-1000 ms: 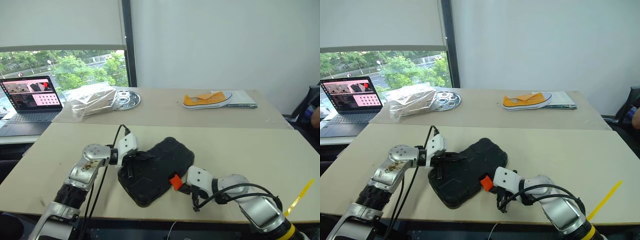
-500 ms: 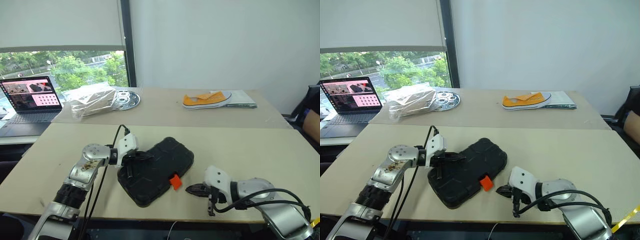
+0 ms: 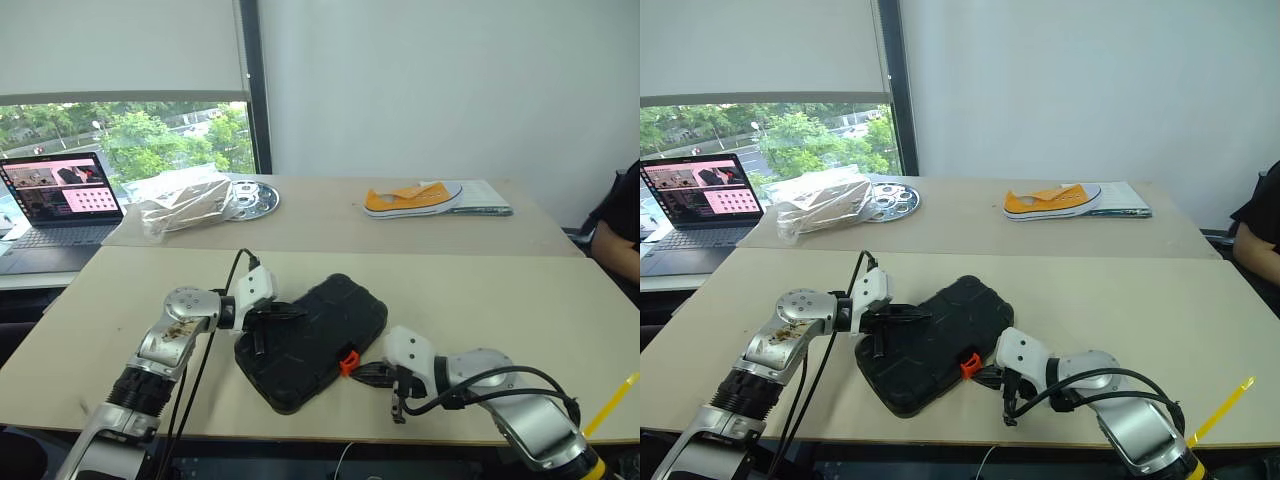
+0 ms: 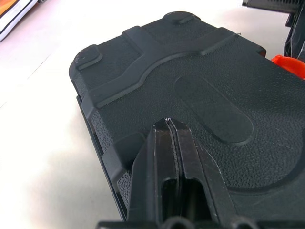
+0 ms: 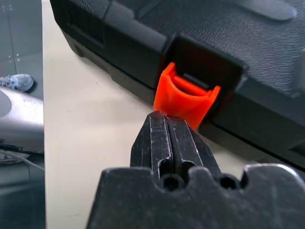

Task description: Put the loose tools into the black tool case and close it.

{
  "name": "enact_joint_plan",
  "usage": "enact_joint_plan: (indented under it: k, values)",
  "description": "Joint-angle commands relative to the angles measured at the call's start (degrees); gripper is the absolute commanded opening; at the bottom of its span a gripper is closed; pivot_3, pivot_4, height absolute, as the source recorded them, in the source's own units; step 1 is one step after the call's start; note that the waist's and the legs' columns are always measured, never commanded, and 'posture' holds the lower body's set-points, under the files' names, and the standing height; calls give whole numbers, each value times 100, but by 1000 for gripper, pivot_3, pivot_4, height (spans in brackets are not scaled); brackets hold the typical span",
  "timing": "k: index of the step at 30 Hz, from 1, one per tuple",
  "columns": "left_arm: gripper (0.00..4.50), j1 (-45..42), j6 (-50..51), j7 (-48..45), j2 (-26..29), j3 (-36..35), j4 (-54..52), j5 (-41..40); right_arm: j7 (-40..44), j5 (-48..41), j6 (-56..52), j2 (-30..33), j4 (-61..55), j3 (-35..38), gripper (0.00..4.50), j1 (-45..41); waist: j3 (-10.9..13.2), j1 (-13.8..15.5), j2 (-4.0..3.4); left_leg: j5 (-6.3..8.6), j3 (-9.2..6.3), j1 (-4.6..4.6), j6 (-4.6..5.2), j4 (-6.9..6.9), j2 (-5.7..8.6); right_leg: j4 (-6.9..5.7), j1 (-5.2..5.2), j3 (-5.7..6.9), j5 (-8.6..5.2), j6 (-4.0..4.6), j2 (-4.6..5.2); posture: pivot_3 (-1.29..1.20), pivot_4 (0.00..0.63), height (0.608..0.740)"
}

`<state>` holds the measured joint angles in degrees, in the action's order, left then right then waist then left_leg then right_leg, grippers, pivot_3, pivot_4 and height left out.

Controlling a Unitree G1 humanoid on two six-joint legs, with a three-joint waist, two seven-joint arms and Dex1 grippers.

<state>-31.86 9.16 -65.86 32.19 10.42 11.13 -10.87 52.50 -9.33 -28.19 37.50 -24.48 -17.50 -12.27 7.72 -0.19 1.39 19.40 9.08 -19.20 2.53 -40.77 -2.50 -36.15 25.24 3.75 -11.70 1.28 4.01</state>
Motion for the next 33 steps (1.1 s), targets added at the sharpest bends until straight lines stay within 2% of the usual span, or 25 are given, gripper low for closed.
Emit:
enact_joint_plan:
  k: [1, 12, 23, 27, 33]
  values:
    - [0, 121, 204, 41, 24, 168, 222, 203, -84, 8, 260, -189, -12, 18, 10, -244, 0, -8, 0, 0, 0, 0, 0, 0, 0, 0, 0, 0, 0, 0, 0, 0, 150, 740]
    - [0, 200, 339, 43, 16, 221, 146, 223, -140, 112, 624, -396, 133, 86, 10, -398, 0, -55, 0, 0, -2, 0, 0, 1, -3, -3, 2, 0, 1, -2, -1, 0, 150, 740]
    - [0, 259, 317, 12, 58, 316, 124, 317, 84, -175, 646, -161, -195, 404, 10, -275, 0, -48, -1, 1, -3, 1, 2, 5, -6, 0, 4, 1, 0, -2, 1, 0, 150, 740]
    - [0, 244, 334, 24, 40, 331, 125, 315, 77, -78, 667, -180, -67, 288, 10, -332, 0, -43, -2, 0, -4, -3, -1, 6, -4, 5, 4, 5, 7, 11, 7, 0, 150, 740]
    - [0, 233, 369, 38, 57, 324, 103, 302, 347, -44, 488, 150, -120, 117, 10, -136, 0, -33, -2, 3, -3, -4, 3, 6, 2, 10, 1, 8, 6, 9, 20, 0, 150, 740]
